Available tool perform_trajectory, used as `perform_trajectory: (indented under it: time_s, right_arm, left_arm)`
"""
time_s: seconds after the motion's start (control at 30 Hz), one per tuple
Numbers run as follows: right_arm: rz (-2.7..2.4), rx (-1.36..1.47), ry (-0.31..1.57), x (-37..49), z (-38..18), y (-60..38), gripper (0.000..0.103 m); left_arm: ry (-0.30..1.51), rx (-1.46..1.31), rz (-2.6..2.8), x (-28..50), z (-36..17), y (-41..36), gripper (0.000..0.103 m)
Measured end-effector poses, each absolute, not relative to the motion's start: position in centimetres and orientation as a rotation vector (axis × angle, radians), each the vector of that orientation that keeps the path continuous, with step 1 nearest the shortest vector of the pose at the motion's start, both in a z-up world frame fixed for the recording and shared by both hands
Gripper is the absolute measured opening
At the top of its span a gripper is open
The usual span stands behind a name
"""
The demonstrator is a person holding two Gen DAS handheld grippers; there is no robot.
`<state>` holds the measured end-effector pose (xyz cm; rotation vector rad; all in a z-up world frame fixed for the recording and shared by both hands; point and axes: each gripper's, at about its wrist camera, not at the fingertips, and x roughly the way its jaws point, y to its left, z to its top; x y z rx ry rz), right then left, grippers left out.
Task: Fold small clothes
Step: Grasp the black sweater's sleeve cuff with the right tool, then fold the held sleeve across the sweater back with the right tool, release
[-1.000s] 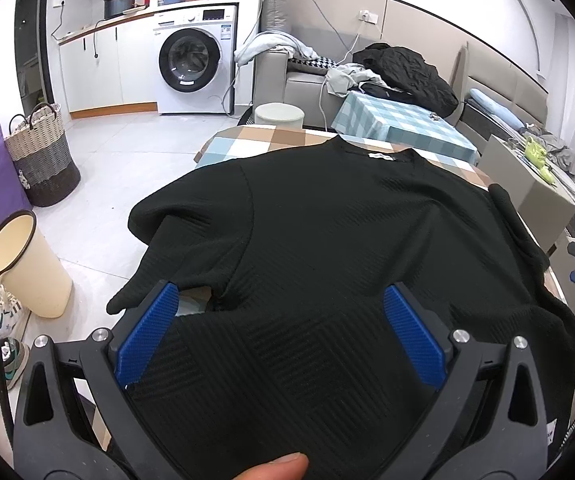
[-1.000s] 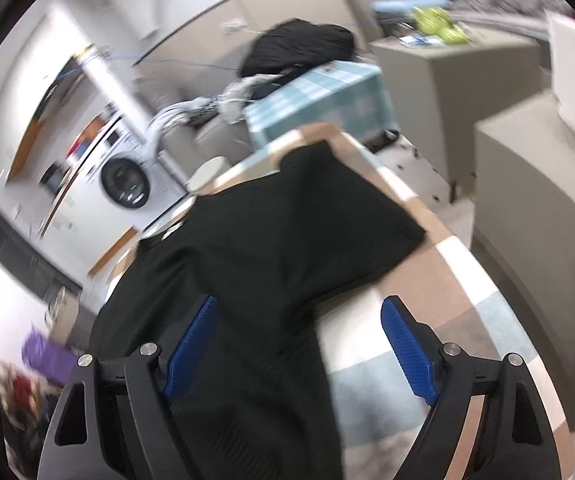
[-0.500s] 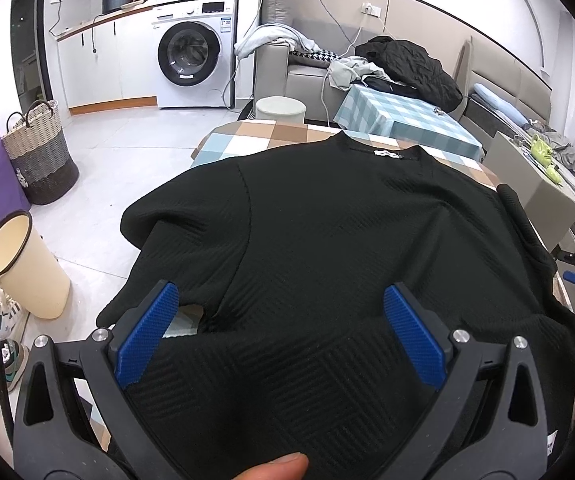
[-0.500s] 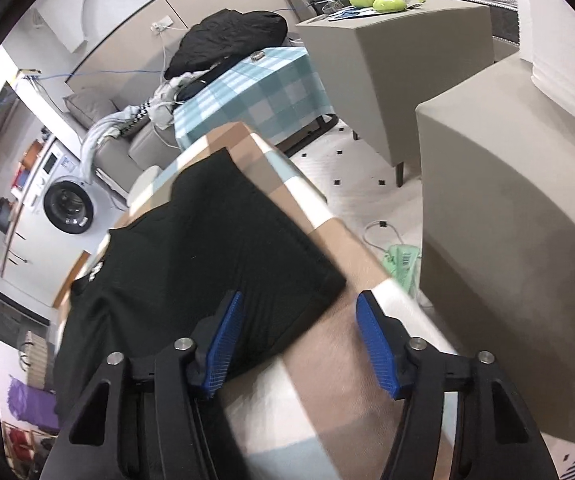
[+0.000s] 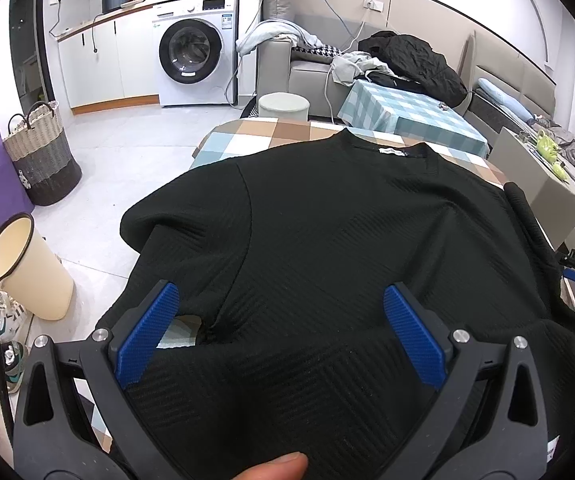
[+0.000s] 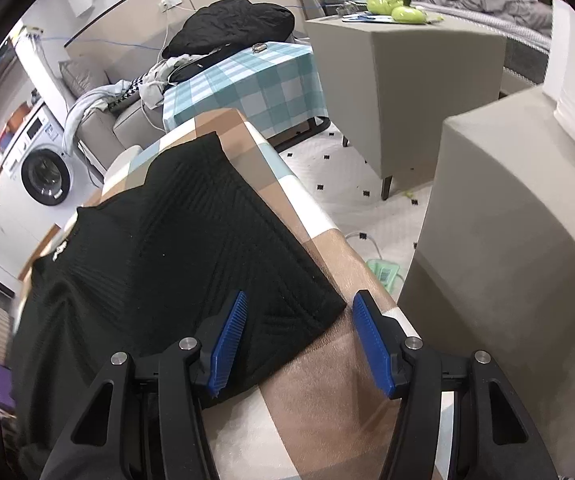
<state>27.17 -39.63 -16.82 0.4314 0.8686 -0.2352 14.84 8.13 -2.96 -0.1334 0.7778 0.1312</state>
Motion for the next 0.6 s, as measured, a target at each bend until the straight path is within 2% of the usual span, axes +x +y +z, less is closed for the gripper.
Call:
perform_trajectory:
  time_s: [0.07,0.13,0.2,0.3,0.6]
  right_arm:
    - [-0.239,0.379,0.871,27.4,-16.9,-39.0,0.047]
    - [-0.248,0.359,0.866,27.6,-17.0,-38.7,0.028]
    - [-0.232,0.387,0.858,27.6,-17.1,-39.2,0.014]
    - [-0.219,0.43,0.816,26.9,-16.6,-39.8,0.009]
    - [-0.216,0.572,0.578,23.0,-11.8,-42.8,0.008]
  left_arm:
    - [0.779,-0.132,0.133,15.1,-3.0,8.1,0.102]
    - [0.779,-0.131,0.129,15.1,-3.0,8.1,0.102]
    - [0.777,-0.125,0.125,15.2,-3.1,8.0,0.102]
    - [0.775,-0.117,0.124,15.4,-3.1,7.9,0.102]
    - [0.773,-0.126,0.12,15.1,-3.3,7.8,0.102]
